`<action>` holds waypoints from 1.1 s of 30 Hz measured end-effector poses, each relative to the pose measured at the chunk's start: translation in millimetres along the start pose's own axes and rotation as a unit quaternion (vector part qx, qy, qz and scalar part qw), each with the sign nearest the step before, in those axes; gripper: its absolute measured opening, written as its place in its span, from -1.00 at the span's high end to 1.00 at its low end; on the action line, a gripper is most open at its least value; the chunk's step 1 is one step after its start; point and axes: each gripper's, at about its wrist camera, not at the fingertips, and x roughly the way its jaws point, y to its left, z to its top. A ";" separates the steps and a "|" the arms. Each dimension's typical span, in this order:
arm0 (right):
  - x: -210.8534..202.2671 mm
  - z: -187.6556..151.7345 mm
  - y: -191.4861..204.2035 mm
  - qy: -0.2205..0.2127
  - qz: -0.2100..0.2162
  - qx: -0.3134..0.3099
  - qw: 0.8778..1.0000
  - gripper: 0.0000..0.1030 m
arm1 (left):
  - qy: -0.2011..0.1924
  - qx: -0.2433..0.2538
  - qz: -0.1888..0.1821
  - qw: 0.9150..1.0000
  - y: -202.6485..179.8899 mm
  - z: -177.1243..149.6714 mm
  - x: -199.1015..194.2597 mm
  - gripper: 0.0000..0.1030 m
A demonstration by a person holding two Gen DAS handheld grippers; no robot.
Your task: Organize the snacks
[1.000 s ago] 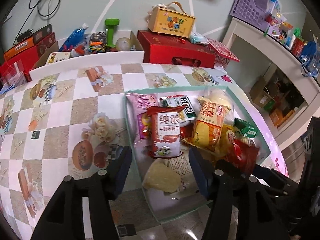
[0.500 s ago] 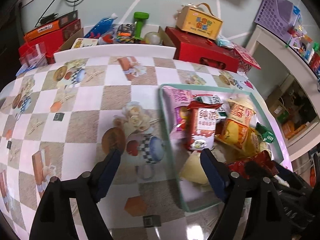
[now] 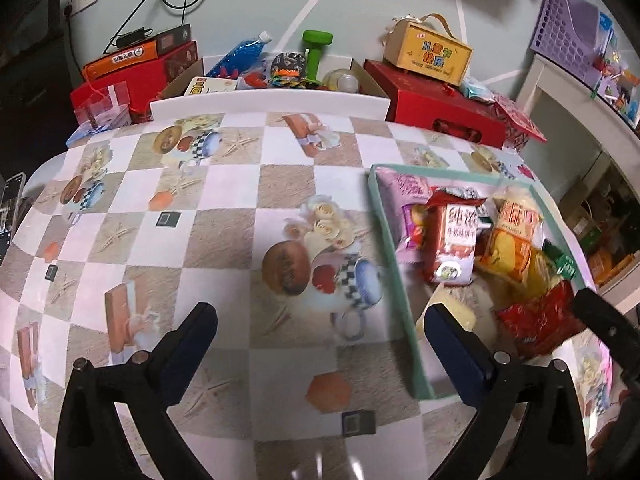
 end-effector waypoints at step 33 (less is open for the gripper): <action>-13.9 -51.0 26.0 0.032 -0.017 -0.039 0.999 -1.00 | 0.000 0.007 0.134 0.991 34.0 -51.3 -32.8 -1.00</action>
